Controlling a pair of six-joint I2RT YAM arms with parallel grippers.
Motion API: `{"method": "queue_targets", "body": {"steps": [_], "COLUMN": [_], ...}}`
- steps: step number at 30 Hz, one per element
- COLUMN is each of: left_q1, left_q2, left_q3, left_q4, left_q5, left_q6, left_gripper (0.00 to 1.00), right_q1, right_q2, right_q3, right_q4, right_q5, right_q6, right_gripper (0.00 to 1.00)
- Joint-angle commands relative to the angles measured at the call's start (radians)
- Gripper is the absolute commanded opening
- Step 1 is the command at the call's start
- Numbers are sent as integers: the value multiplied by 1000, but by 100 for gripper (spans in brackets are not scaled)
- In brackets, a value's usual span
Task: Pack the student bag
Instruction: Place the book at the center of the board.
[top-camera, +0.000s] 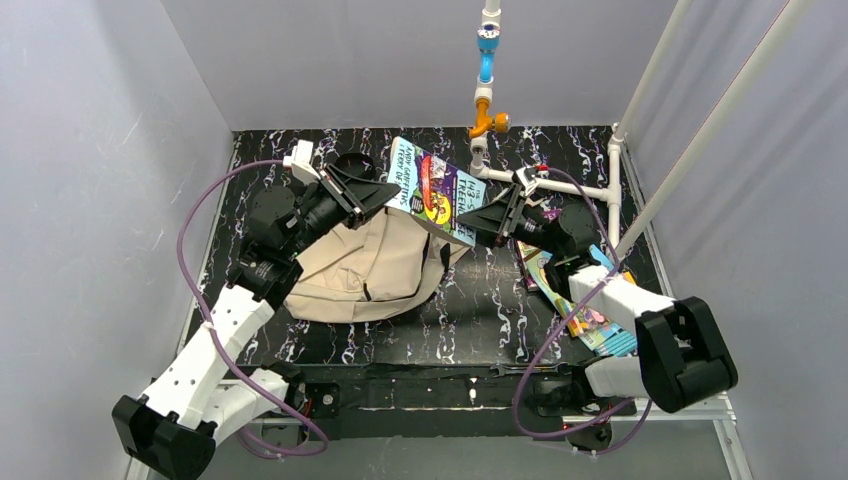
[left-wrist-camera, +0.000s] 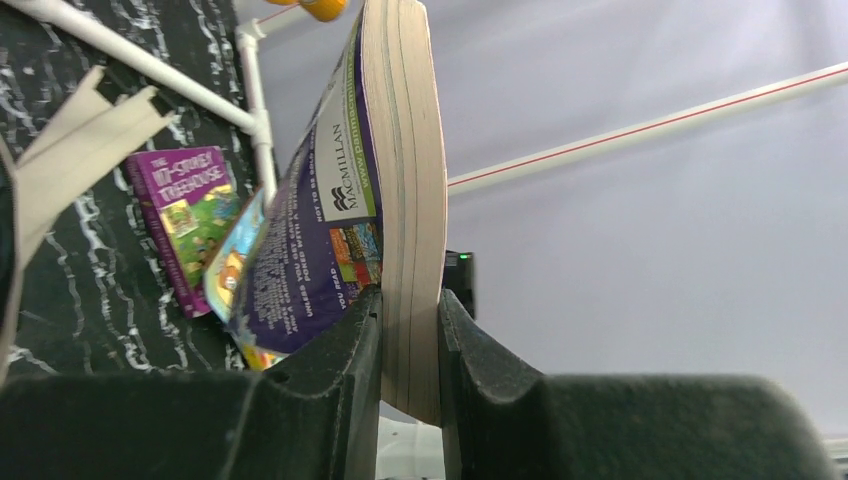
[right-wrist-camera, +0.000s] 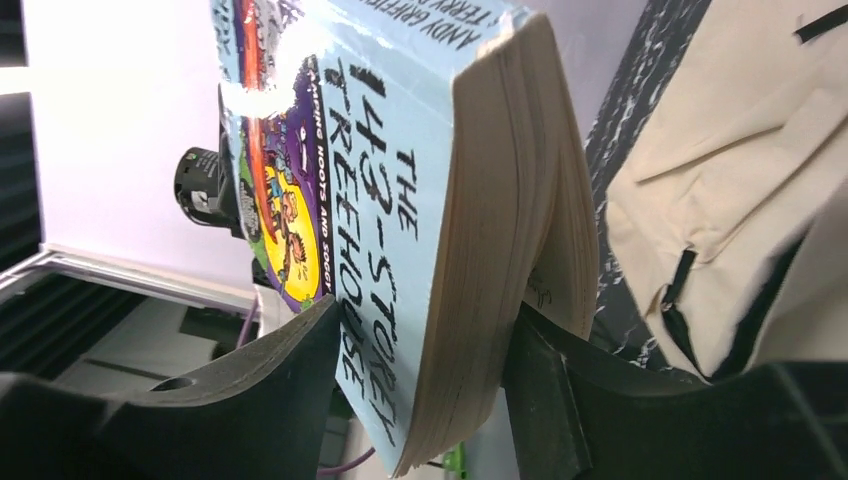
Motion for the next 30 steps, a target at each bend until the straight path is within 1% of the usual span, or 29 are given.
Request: {"method": "queue_targets", "body": {"steps": [1, 3, 4, 7, 8, 9, 10, 12, 13, 14, 17, 19, 20, 23, 24, 26, 27, 30], "left_q1": [-7, -7, -7, -7, -7, -7, -7, -8, -7, -7, -6, 0, 12, 47, 49, 56, 59, 66], "left_q2": [-53, -43, -39, -45, -46, -44, -41, -31, -24, -12, 15, 26, 31, 28, 22, 18, 25, 49], "left_q3": [-21, -43, -53, -94, -117, -136, -159, -226, -264, -297, -388, -455, -486, -565, -579, -605, -610, -621], "left_q4": [-52, -51, -53, -73, -81, -86, -91, -96, -95, -91, -73, -57, -57, -57, -58, -81, -90, -109], "left_q5": [-28, -27, -28, -68, -83, -96, -114, -174, -210, -242, -338, -416, -432, -443, -444, -445, -444, -433], "left_q6": [91, 93, 103, 153, 171, 198, 238, 267, 272, 283, 297, 293, 292, 277, 274, 279, 279, 269], "left_gripper": [0, 0, 0, 0, 0, 0, 0, 0, 0, 0, 0, 0, 0, 0, 0, 0, 0, 0], "right_q1": [-9, -11, -15, -23, -25, -26, -26, -26, -28, -32, -34, -35, -34, -34, -34, -34, -34, -29], "right_q2": [-96, -103, -107, -119, -119, -117, -114, -104, -90, -71, 29, 96, 124, 198, 213, 277, 308, 388], "right_q3": [20, 33, 35, 39, 40, 42, 46, 42, 34, 22, -11, -16, -17, -27, -23, 22, 36, 45], "right_q4": [-163, -191, -222, -368, -414, -461, -523, -651, -686, -689, -623, -583, -561, -454, -442, -491, -487, -364], "right_q5": [-9, -26, -32, -30, -28, -25, -15, 32, 50, 51, 39, 24, 20, -27, -37, -40, -59, -95], "right_q6": [-143, -158, -176, -277, -320, -374, -440, -583, -640, -674, -731, -741, -739, -697, -695, -741, -738, -652], "right_gripper": [61, 49, 44, 37, 36, 39, 55, 91, 97, 98, 98, 98, 98, 98, 98, 98, 98, 98]}}
